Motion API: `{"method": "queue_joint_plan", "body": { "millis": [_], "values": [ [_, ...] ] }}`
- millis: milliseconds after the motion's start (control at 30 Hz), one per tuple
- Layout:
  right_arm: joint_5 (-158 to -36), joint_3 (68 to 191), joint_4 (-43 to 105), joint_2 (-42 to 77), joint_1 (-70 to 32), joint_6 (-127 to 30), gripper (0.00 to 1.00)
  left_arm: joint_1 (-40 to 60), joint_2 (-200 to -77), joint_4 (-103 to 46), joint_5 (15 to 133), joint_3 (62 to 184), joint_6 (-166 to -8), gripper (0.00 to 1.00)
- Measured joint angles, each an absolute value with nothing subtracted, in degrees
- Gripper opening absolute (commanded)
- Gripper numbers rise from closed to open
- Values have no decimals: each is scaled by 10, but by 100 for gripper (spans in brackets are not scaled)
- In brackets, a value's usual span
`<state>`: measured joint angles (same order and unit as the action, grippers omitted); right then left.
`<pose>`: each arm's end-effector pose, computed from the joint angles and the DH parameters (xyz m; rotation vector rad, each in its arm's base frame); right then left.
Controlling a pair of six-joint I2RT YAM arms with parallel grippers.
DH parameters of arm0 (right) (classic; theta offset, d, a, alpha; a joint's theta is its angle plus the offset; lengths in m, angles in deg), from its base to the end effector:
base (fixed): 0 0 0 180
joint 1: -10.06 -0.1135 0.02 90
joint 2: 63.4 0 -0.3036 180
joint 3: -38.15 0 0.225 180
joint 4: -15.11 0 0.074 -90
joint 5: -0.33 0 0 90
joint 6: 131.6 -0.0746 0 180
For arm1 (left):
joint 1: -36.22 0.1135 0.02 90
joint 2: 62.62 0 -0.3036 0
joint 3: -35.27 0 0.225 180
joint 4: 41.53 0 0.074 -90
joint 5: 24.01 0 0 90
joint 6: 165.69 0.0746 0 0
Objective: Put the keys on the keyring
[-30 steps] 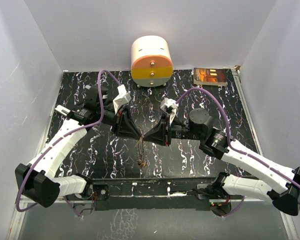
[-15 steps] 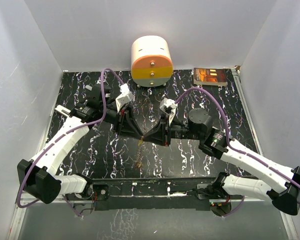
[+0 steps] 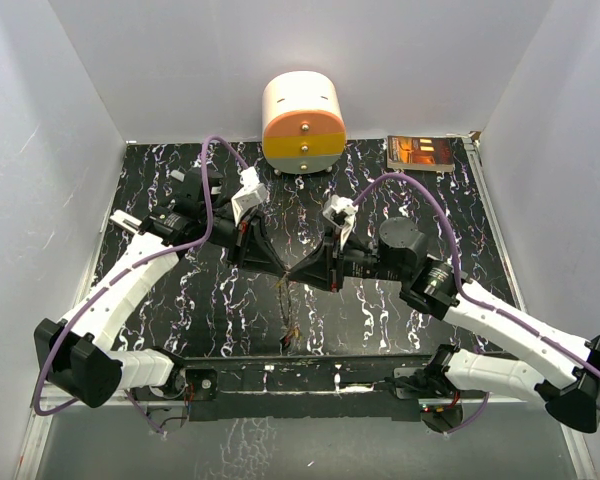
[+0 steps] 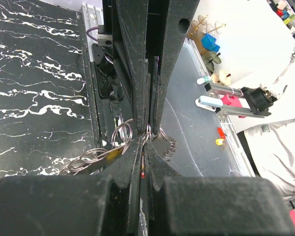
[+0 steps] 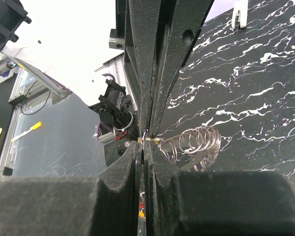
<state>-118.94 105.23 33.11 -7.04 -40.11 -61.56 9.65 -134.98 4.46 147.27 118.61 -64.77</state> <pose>0.1070 0.1853 0.3905 -0.8806 1.6526 1.3131 0.1627 -0.1638 0.3967 1.3514 1.4585 -1.6723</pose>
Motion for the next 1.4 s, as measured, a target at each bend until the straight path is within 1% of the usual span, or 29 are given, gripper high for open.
{"method": "queue_joint_plan", "body": {
  "millis": [533, 1133, 1167, 1233, 1300, 1333, 1400],
  "values": [
    [-1130, 1033, 337, -115, -393, -636, 8, 91, -1349, 47, 1453, 1190, -631, 0],
    [-1123, 1025, 316, -99, -383, -662, 8, 91, -1349, 55, 1435, 1190, -633, 0],
    [-1123, 1025, 315, -99, -383, -663, 8, 91, -1349, 54, 1429, 1190, -634, 2],
    [-1123, 1025, 314, -99, -383, -664, 8, 91, -1349, 50, 1413, 1190, -637, 22],
    [-1123, 1026, 313, -99, -383, -665, 8, 92, -1349, 42, 1396, 1190, -641, 37],
    [-1123, 1025, 312, -99, -383, -666, 8, 92, -1349, 39, 1384, 1190, -644, 42],
    [-1124, 1025, 311, -99, -383, -667, 8, 92, -1349, 37, 1371, 1190, -646, 48]
  ]
}}
